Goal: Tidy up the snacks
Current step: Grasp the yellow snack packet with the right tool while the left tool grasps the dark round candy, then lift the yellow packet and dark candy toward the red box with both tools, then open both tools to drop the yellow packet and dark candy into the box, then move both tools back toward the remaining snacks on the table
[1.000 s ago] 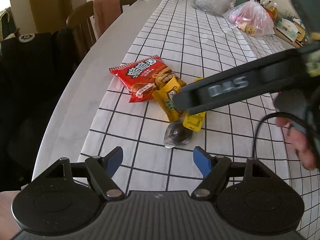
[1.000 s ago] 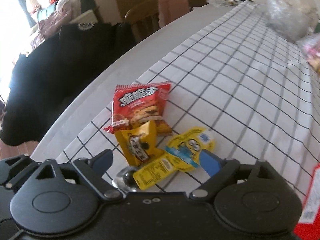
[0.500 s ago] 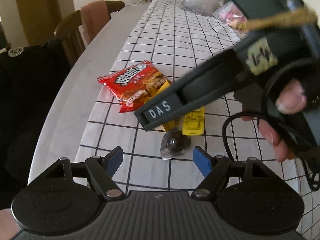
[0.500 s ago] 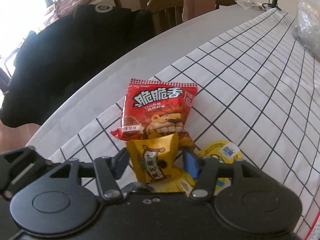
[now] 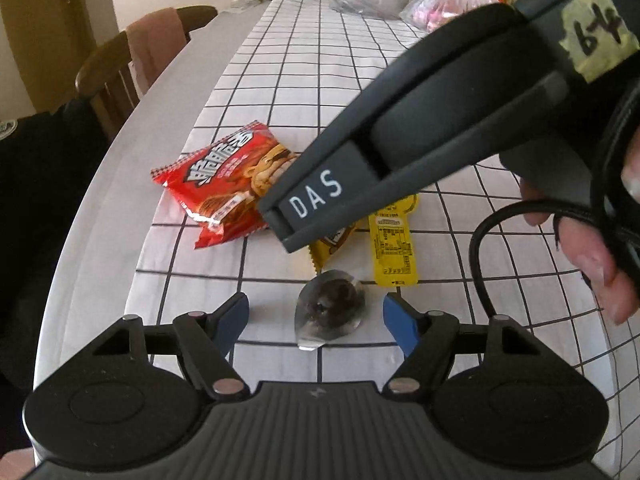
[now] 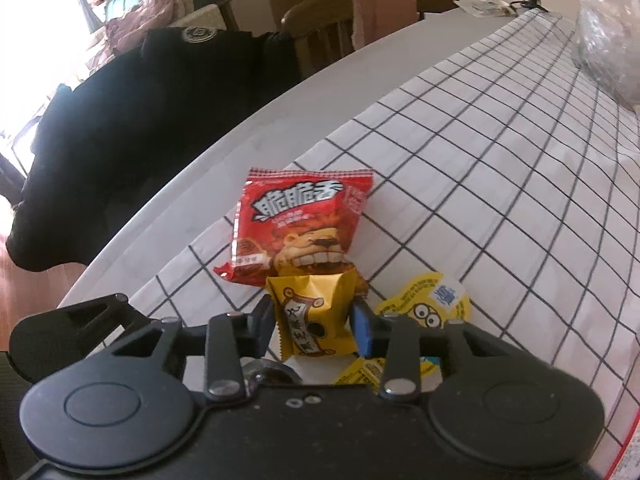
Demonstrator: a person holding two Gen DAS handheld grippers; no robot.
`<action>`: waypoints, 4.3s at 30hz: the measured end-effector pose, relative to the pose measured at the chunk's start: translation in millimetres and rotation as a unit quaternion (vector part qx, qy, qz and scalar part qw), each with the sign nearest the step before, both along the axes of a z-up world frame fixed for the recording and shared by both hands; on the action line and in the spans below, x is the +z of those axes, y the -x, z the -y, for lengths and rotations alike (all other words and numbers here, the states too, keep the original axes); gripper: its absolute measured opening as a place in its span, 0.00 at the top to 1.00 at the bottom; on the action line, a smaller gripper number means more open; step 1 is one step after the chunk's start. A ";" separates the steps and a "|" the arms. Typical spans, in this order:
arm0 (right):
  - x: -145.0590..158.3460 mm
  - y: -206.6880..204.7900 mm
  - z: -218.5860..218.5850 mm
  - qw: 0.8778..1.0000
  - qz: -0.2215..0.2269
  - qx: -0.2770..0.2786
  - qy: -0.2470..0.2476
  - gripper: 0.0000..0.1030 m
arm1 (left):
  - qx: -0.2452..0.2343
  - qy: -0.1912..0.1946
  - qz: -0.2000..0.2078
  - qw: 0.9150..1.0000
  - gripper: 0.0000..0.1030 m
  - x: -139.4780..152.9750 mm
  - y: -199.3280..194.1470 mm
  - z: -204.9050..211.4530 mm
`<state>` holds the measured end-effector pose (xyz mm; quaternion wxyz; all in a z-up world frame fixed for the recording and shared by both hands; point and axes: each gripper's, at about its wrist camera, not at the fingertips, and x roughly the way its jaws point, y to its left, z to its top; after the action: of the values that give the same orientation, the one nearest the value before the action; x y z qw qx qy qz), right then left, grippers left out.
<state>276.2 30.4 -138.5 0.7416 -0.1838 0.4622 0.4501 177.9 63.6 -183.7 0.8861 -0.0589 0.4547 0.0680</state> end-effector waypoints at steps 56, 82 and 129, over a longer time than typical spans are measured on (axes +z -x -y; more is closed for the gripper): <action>118.5 42.7 299.6 0.957 0.068 -0.263 -0.105 0.63 | -0.070 0.047 0.082 0.993 0.68 155.1 -2.2 121.9; 79.6 4.0 423.2 0.915 0.066 -0.395 -0.046 0.63 | -0.171 0.028 0.034 0.984 0.67 137.3 -98.4 255.2; 71.7 5.8 424.4 0.914 0.054 -0.399 -0.052 0.32 | -0.195 0.028 -0.008 0.980 0.38 108.9 -117.2 281.3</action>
<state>270.4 -394.0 -66.7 0.8919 0.0308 0.4322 0.1291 295.1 -217.7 -74.8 0.8764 0.0070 0.4666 -0.1187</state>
